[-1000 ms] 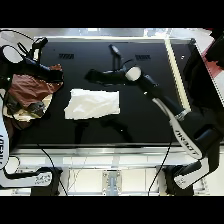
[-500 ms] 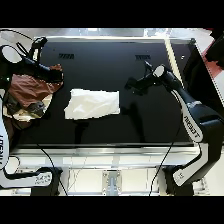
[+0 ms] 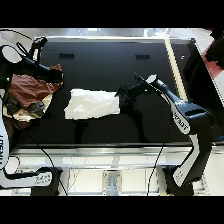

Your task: Fold the shirts.

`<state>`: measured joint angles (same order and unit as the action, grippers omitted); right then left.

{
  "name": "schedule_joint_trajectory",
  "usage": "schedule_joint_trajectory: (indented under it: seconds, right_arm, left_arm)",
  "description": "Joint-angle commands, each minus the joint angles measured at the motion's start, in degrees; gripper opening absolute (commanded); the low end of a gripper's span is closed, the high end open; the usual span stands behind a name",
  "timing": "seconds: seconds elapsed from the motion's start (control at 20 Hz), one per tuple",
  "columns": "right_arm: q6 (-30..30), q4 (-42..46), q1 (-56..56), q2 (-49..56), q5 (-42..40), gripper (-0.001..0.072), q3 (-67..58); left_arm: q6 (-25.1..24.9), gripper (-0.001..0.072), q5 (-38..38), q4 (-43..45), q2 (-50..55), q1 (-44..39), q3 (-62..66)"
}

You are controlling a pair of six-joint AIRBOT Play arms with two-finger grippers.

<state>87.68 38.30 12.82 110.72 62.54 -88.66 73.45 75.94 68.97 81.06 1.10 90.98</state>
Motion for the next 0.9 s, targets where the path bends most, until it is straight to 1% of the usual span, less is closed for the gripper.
schedule_joint_trajectory:
  seconds: [0.0,0.05,0.1,0.2,0.25,0.35,0.4,0.5,0.55,0.6,0.75,0.8,0.85]
  right_arm:
    - [-2.0,-1.5,2.5,0.5,-0.5,0.0608,0.0]
    - [-2.0,-1.8,3.1,0.8,-0.5,0.0568,0.0]
    - [-2.0,-2.3,3.8,1.5,-0.4,0.0544,0.0]
    - [-3.3,-4.9,5.0,2.8,-0.4,0.0542,0.0]
    - [-4.9,-7.2,5.6,3.2,-0.4,0.046,0.0]
    - [-7.3,-11.5,6.2,3.2,-0.5,0.012,-0.9]
    - [-8.1,-12.0,6.1,3.1,0.2,0.0013,-2.7]
    - [-8.2,-8.6,5.2,2.4,1.6,0.0013,-8.1]
    - [-7.1,-4.8,4.3,1.8,2.8,0.0012,-11.4]
    - [-4.5,0.2,3.2,1.2,3.9,0.0012,-14.7]
    - [5.5,22.7,-2.4,-1.9,12.3,0.0012,-24.4]
    - [7.6,29.7,-4.7,-3.3,16.0,0.0012,-26.7]
    - [8.5,35.5,-7.4,-5.2,19.5,0.0012,-28.0]
  left_arm:
    - [0.0,0.0013,0.0,0.0,0.0,0.1,0.0]
    - [0.0,0.0014,0.0,0.0,0.0,0.1,0.0]
    - [0.0,0.0014,0.0,0.0,0.0,0.1,0.0]
    - [0.0,0.0014,0.0,0.0,0.0,0.1,0.0]
    - [0.0,0.0014,0.0,0.0,0.0,0.1,0.0]
    - [0.0,0.0014,0.0,0.0,0.0,0.1,0.0]
    - [0.0,0.0014,0.0,0.0,0.0,0.1,0.0]
    - [0.0,0.0014,0.3,0.0,0.0,0.1,0.0]
    - [0.0,0.0014,0.4,0.0,0.0,0.1,0.0]
    - [0.0,0.0014,0.4,0.0,0.0,0.1,0.0]
    - [0.0,0.0014,0.5,0.0,0.0,0.1,0.0]
    - [0.0,0.0014,0.4,0.0,0.0,0.1,0.0]
    - [0.0,0.0014,0.4,0.0,0.0,0.1,0.0]
